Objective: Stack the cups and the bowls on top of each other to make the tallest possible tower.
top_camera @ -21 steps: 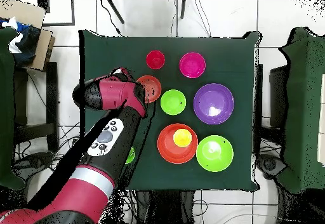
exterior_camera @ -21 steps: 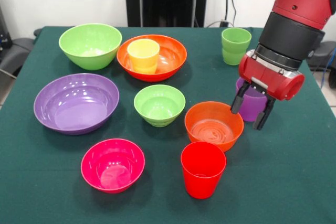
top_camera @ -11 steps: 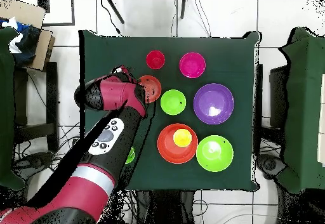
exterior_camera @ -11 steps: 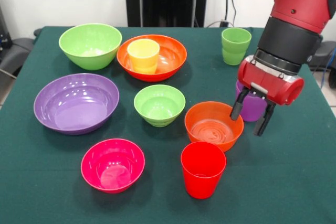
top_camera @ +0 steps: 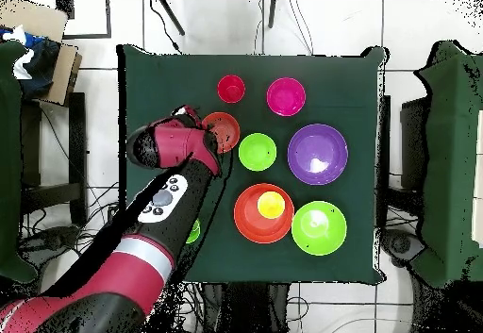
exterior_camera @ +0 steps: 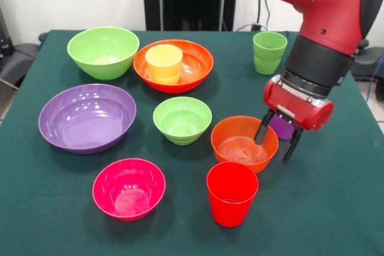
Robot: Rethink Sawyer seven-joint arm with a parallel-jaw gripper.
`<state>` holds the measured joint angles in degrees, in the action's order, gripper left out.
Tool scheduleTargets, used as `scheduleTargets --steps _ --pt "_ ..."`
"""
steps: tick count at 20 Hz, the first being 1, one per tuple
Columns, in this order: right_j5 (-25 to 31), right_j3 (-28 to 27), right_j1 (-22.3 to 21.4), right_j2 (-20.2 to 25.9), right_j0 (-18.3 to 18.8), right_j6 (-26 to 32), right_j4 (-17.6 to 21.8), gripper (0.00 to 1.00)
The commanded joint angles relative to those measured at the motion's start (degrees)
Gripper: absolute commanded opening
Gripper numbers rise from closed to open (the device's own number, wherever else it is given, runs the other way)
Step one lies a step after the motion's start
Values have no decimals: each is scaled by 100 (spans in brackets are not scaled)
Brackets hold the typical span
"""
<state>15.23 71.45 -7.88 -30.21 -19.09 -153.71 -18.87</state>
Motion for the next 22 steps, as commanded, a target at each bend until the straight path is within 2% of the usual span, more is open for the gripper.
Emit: scheduleTargets --steps 1,8,22 --pt "-223 254 302 746 83 -261 258 100" --pt "-113 284 218 738 68 -194 281 100" --pt "-434 257 395 833 107 -238 288 100"
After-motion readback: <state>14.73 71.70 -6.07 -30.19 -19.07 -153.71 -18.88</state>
